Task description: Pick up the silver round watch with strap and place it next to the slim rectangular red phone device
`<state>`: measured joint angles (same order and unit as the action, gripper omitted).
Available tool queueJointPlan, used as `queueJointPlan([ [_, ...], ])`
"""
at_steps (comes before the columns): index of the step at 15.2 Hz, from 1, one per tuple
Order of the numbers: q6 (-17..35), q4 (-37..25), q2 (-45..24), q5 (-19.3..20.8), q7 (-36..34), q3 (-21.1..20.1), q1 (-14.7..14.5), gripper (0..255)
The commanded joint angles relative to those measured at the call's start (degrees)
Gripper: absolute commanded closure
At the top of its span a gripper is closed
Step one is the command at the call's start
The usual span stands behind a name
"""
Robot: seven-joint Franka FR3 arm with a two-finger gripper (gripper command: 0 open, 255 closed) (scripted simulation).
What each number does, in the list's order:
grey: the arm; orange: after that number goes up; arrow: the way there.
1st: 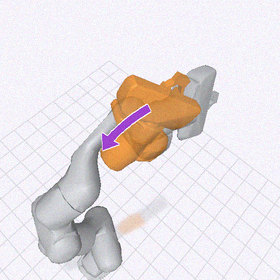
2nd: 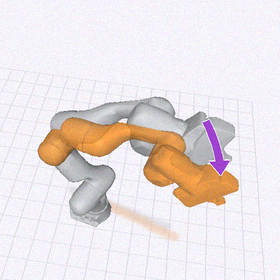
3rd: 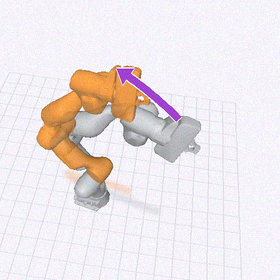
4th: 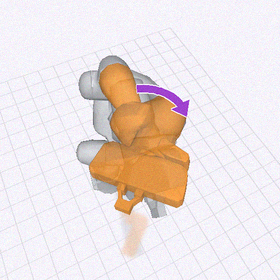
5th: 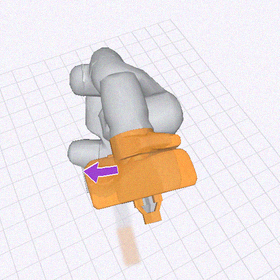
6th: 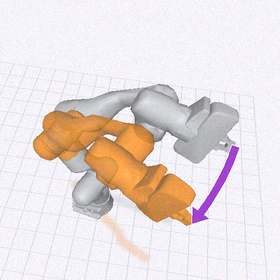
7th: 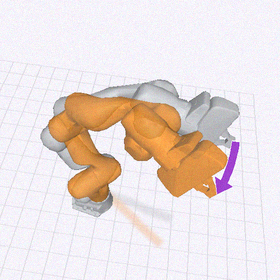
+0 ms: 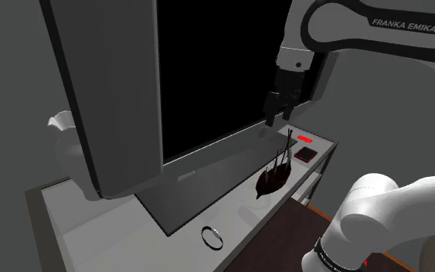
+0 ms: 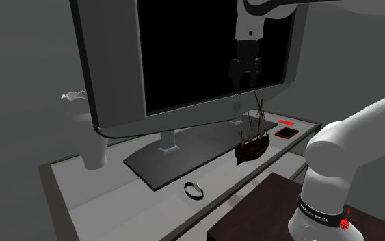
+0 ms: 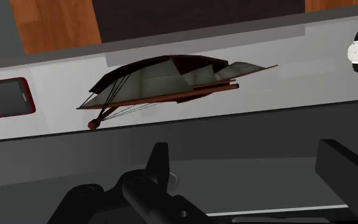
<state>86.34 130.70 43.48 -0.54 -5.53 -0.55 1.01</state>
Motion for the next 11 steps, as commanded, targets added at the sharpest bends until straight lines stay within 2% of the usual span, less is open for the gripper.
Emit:
queueJointPlan([
  [1,0.0,0.0,0.0,0.0,0.0,0.0,0.0,0],
  [11,13.77,15.21,5.31,-6.92,-9.08,-11.25,-5.24,0],
])
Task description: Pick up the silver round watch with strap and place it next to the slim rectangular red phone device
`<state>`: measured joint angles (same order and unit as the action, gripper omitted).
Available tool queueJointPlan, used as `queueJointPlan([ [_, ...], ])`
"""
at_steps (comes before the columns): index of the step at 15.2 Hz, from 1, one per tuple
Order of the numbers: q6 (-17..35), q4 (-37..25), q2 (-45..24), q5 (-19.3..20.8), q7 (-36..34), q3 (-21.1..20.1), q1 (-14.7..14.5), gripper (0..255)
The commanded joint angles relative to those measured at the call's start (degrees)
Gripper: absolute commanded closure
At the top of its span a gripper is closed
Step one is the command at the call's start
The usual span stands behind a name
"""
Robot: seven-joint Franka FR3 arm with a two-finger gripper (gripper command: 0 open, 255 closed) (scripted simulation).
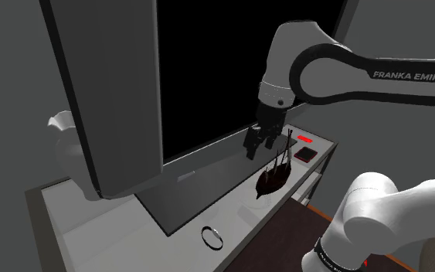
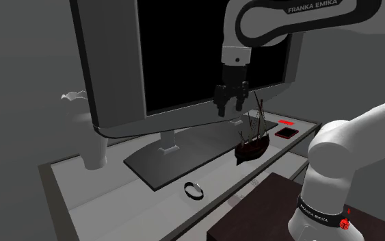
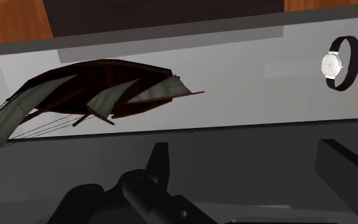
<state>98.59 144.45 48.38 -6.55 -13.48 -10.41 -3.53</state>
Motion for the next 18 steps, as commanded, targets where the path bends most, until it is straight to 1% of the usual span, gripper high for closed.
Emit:
queueJointPlan([
  [1,3.04,2.62,0.48,-1.66,-2.07,-2.67,-1.32,0],
  [6,11.14,7.36,-0.86,-5.46,-6.95,-9.55,-4.38,0],
  [11,20.19,10.1,-5.16,-8.67,-12.23,-17.29,-6.75,0],
  [14,26.01,10.7,-9.18,-9.83,-15.74,-22.42,-7.33,0],
  [16,29.99,10.66,-12.4,-10.05,-18.32,-26.11,-7.14,0],
  [18,31.44,11.03,-13.39,-10.05,-18.69,-26.88,-6.9,0],
])
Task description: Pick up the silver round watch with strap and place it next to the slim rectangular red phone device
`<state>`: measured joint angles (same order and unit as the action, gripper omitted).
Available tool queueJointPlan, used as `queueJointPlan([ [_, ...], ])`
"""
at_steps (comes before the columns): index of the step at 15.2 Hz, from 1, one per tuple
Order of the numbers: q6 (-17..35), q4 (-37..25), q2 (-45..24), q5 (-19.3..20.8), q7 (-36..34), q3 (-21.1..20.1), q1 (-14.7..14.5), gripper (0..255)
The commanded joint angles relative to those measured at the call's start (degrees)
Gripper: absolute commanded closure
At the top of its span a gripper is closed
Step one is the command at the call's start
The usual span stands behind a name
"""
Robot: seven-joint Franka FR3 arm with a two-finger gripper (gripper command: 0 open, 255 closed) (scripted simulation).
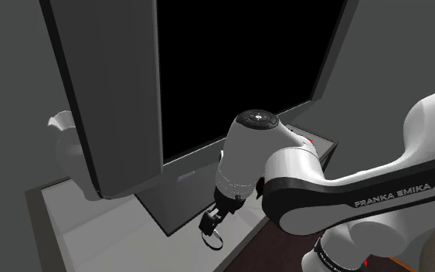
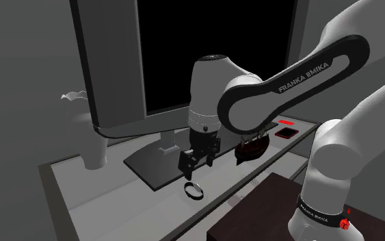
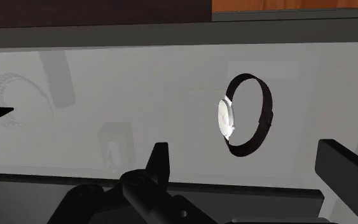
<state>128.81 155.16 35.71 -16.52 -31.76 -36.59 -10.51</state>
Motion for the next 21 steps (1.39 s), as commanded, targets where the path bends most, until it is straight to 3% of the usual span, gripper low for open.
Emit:
queueJointPlan([
  [1,2.25,0.71,-1.36,-0.09,-0.49,-1.05,0.27,0],
  [6,8.1,2.61,-5.35,0.27,-1.14,-3.17,1.7,0],
  [14,8.09,2.61,-5.34,0.27,-1.13,-3.16,1.69,0],
  [15,8.09,2.61,-5.34,0.27,-1.13,-3.16,1.69,255],
  [21,8.09,2.61,-5.34,0.27,-1.13,-3.16,1.69,255],
])
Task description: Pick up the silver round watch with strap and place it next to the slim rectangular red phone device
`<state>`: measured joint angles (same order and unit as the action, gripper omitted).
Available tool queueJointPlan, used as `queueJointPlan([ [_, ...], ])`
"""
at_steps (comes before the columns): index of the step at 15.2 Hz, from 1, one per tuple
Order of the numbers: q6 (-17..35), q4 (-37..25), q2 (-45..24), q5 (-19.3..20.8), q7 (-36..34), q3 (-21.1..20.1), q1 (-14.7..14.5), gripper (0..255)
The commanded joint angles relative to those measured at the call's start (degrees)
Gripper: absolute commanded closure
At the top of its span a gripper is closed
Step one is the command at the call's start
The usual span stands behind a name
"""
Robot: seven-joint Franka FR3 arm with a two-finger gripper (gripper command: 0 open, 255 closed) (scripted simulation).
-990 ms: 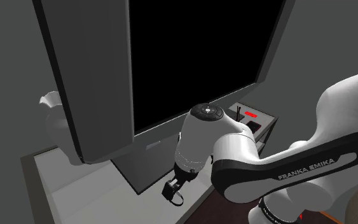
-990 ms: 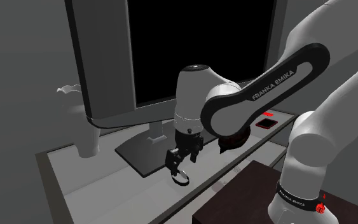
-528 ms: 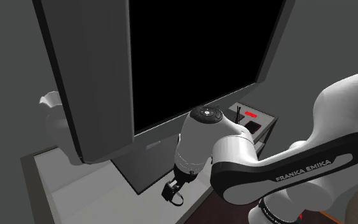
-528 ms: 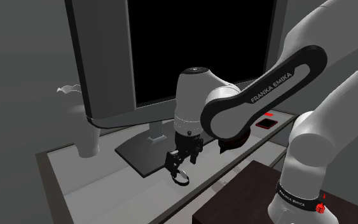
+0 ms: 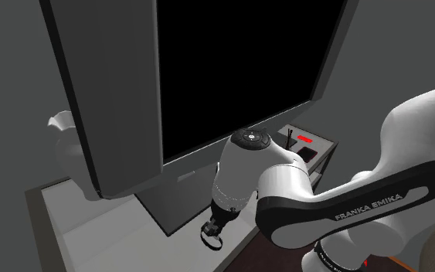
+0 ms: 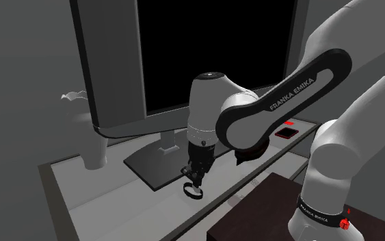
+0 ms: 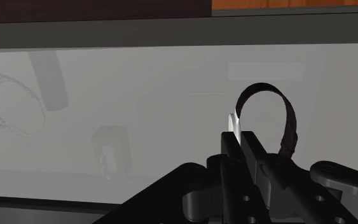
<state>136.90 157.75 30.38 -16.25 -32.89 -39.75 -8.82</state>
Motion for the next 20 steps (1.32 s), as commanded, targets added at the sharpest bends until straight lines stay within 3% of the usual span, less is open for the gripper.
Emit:
queueJointPlan([
  [1,-0.01,0.02,0.0,0.0,0.0,0.0,0.0,255],
  [3,0.01,0.02,-0.03,0.01,-0.01,-0.01,0.01,255],
  [20,-16.18,-7.96,8.28,1.09,2.22,6.05,-1.39,255],
])
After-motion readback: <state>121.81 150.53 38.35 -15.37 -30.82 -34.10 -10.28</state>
